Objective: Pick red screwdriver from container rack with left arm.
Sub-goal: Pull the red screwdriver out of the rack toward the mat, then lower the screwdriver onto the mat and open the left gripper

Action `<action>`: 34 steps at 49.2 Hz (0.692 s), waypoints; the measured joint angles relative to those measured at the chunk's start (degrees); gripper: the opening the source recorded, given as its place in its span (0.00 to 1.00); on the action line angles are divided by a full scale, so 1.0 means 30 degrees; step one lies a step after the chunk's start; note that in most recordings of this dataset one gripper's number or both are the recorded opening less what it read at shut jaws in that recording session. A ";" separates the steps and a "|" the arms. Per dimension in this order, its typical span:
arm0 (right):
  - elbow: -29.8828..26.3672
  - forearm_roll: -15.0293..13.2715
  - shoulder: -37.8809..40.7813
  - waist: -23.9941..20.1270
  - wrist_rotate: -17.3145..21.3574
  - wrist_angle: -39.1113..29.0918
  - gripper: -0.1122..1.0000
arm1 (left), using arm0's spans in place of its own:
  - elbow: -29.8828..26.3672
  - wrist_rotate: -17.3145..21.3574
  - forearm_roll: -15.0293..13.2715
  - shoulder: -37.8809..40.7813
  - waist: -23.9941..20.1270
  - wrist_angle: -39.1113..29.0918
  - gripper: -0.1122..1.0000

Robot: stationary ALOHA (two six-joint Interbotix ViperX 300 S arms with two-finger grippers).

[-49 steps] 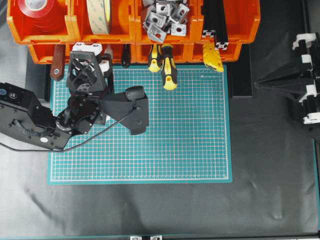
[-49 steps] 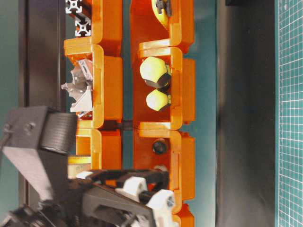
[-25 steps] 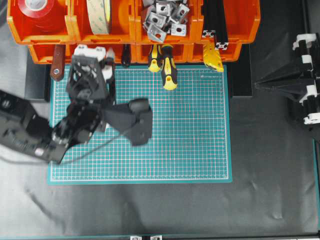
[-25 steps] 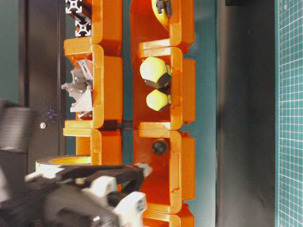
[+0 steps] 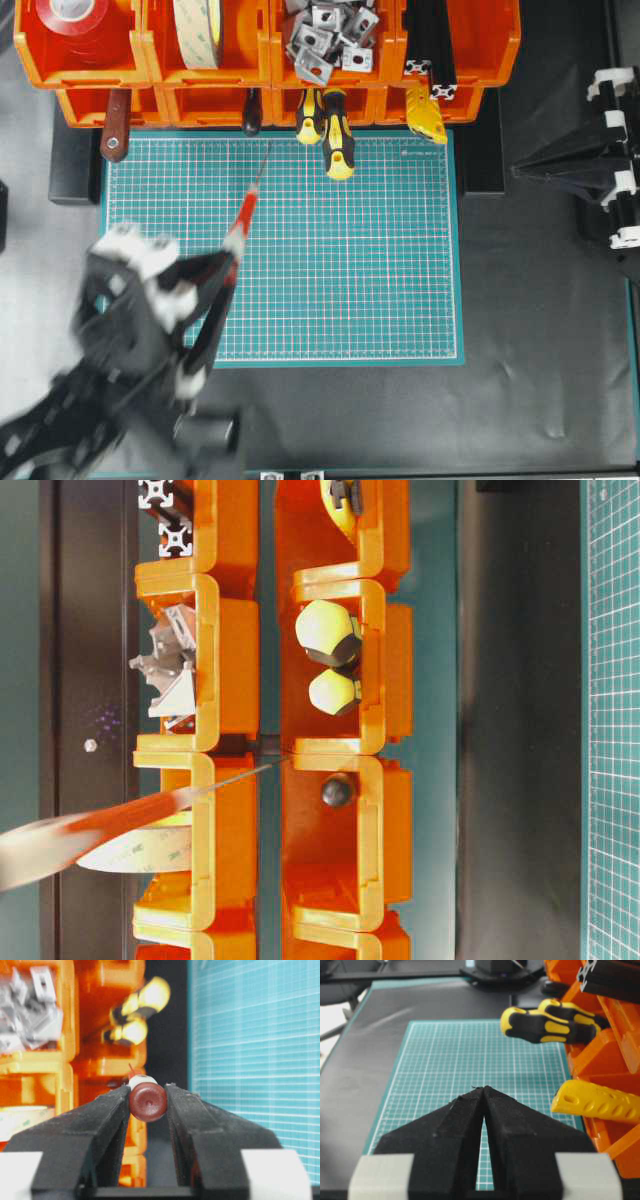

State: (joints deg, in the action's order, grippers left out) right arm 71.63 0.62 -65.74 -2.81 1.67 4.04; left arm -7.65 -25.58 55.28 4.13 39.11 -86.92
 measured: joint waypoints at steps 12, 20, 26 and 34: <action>0.0000 0.0000 -0.0322 0.0029 0.1377 -0.0791 0.10 | -0.2197 0.1992 0.0000 0.1582 0.0996 -0.0352 0.32; 0.0000 0.0000 -0.0645 0.0000 0.2402 -0.1494 0.10 | -0.2461 0.3281 0.0029 0.2256 0.0791 0.0352 0.32; -0.0088 0.0000 -0.0967 0.0029 0.2461 -0.1582 0.10 | -0.1318 0.3281 0.0000 0.2256 0.0469 0.1670 0.32; -0.0381 0.0029 -0.1436 0.0000 0.2549 -0.1553 0.10 | 0.1494 0.2637 0.0000 0.2139 -0.0469 0.4687 0.32</action>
State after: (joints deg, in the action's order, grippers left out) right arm 70.49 0.70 -70.05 -2.81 9.32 -0.62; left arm -3.16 -17.67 55.28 10.55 37.71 -72.86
